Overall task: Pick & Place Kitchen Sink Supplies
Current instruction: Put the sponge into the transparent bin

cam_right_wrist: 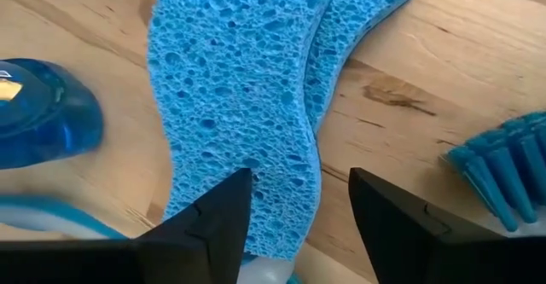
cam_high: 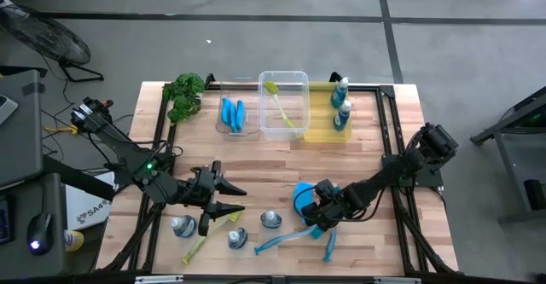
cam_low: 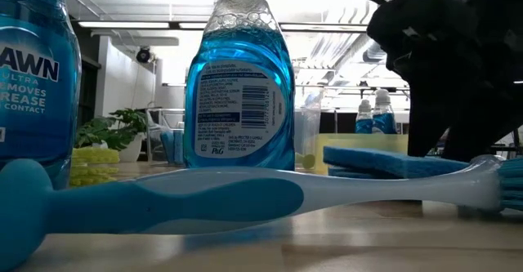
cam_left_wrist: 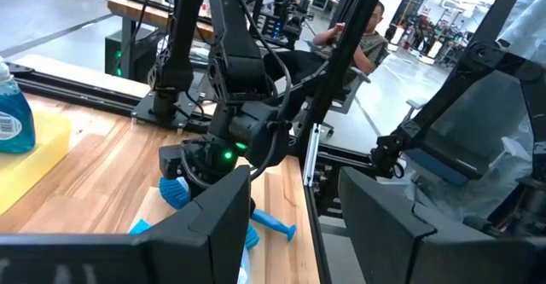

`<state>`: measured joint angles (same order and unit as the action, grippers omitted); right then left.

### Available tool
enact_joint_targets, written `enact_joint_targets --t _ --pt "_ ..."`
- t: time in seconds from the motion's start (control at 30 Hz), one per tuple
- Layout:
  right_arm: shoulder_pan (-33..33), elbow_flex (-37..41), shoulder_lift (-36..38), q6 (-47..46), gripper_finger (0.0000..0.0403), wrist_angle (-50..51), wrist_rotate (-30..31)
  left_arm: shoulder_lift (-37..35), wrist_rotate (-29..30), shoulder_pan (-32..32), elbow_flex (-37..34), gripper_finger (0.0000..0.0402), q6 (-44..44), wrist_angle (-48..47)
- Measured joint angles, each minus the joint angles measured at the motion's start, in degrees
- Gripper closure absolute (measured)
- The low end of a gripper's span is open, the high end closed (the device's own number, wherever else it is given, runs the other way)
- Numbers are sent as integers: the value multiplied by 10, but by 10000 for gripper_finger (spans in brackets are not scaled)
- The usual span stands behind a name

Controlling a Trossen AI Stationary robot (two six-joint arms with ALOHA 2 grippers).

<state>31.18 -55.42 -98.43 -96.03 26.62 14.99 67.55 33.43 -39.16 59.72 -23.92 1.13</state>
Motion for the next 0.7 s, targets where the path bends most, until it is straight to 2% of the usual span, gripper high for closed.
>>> enact_joint_targets --t 0.7 --pt "0 0 0 0 278 -8 -1 0 0 1 0 225 1 0"
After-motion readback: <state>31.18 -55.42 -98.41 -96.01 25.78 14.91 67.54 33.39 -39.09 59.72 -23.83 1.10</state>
